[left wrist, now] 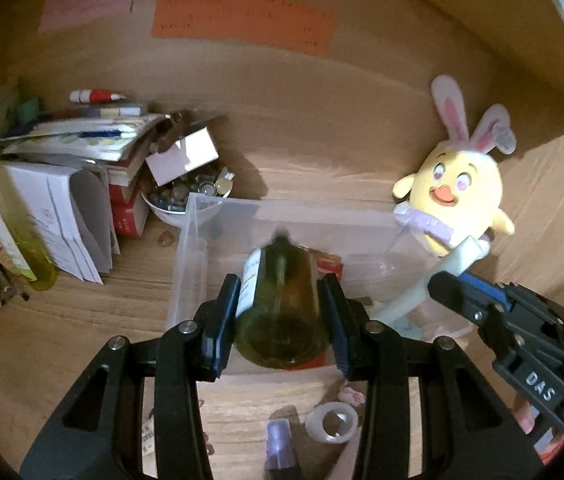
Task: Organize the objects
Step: 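Carry the bottle and glue stick into the clear box and release, then move both tools back toward the loose items beside the box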
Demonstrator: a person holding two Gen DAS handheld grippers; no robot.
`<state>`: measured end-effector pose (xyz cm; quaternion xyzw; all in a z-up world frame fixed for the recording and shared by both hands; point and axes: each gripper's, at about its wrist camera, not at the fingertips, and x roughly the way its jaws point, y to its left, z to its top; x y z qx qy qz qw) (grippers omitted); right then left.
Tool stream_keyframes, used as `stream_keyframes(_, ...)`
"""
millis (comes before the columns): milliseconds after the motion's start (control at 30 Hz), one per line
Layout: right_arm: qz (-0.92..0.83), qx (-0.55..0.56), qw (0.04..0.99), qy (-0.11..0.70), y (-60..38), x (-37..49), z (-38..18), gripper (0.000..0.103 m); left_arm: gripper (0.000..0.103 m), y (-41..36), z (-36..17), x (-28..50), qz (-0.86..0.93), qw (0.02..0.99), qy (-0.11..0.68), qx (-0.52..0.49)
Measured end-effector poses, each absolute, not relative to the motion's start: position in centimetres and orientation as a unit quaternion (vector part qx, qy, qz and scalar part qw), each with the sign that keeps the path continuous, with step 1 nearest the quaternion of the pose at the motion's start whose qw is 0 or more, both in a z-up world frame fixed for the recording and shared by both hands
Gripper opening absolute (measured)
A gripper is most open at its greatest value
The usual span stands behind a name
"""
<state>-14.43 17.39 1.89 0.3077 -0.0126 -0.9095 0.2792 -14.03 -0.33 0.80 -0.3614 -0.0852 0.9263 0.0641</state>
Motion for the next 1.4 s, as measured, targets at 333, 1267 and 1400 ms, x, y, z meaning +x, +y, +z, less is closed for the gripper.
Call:
stream_keyframes(333, -0.894, 0.351, 0.278, -0.010, 17.6, -16.6, -0.7, 0.015, 0.041, -0.9, -2.8, -17.7, 0.909, 0.042, -0.083, -0.406)
stream_keyframes(1267, -0.914, 0.336, 0.225, 0.001, 18.2, -15.8, 0.5, 0.071, 0.081, -0.3, 1.2, -13.2, 0.933, 0.034, -0.052, -0.354)
stream_keyframes(1400, -0.919, 0.323, 0.225, 0.019, 18.2, -13.8, 0.8, 0.073, 0.087, -0.5, 1.5, -11.5, 0.935, 0.028, -0.045, -0.349)
